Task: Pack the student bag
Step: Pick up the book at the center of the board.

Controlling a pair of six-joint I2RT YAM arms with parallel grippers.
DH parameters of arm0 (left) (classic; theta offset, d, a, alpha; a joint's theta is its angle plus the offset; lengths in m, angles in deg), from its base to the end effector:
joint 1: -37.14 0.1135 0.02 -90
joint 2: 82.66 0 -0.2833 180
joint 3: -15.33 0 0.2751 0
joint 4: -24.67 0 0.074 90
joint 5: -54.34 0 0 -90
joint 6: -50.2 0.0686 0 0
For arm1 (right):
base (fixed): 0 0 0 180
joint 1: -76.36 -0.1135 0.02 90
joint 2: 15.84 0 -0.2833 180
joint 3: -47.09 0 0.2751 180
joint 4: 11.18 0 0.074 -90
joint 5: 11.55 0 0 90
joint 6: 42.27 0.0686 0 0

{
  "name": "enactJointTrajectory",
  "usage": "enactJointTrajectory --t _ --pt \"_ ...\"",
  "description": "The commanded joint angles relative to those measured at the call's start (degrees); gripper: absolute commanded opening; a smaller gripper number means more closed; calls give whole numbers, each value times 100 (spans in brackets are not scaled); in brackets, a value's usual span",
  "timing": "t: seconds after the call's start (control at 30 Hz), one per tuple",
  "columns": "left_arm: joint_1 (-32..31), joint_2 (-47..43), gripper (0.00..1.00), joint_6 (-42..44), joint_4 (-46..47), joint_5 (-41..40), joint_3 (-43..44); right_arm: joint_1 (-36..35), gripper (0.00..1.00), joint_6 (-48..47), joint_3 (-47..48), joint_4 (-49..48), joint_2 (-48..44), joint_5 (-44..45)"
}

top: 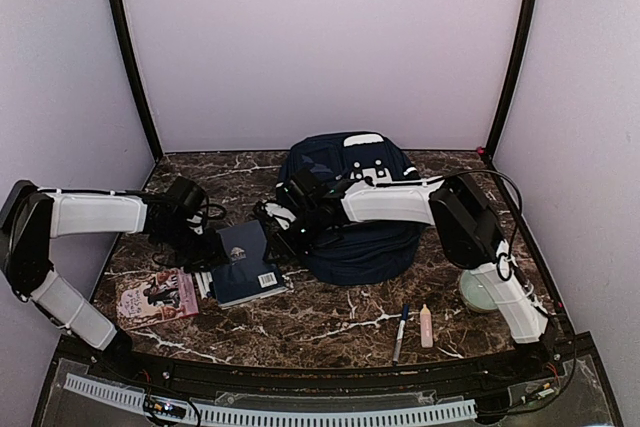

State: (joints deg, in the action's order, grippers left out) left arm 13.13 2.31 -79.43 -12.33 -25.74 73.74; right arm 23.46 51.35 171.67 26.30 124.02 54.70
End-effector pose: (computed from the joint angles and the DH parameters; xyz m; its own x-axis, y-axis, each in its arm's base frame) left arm 0.2731 -0.1346 0.1459 -0.9303 -0.2734 -0.2445 -0.1590 0.9014 -0.4028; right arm 0.3307 0.4830 0.1147 -0.5346 -0.6111 -0.5837 -0.8450 0.3971 0.3582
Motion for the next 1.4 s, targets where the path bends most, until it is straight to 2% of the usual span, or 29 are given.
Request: enactJointTrajectory --t 0.0,0.17,0.4,0.57,0.7,1.1,1.37 --pt "-9 66 54 -44 207 126 -91 17 57 22 49 240 384 176" --pt "-15 170 51 -125 492 426 -125 17 58 29 107 271 521 79" --pt "-77 -225 47 -303 1071 787 -40 26 59 55 137 289 664 -218" --pt "-193 -192 46 -223 993 847 328 25 62 113 166 306 745 -381" --pt "-338 -343 45 -413 1086 859 295 19 62 87 166 306 737 -576" --pt "-488 -1285 42 -1116 906 529 -400 -71 61 187 17 245 719 -1036" --pt "-491 -1372 42 -1456 1134 648 -1141 -168 61 166 68 319 814 -950"
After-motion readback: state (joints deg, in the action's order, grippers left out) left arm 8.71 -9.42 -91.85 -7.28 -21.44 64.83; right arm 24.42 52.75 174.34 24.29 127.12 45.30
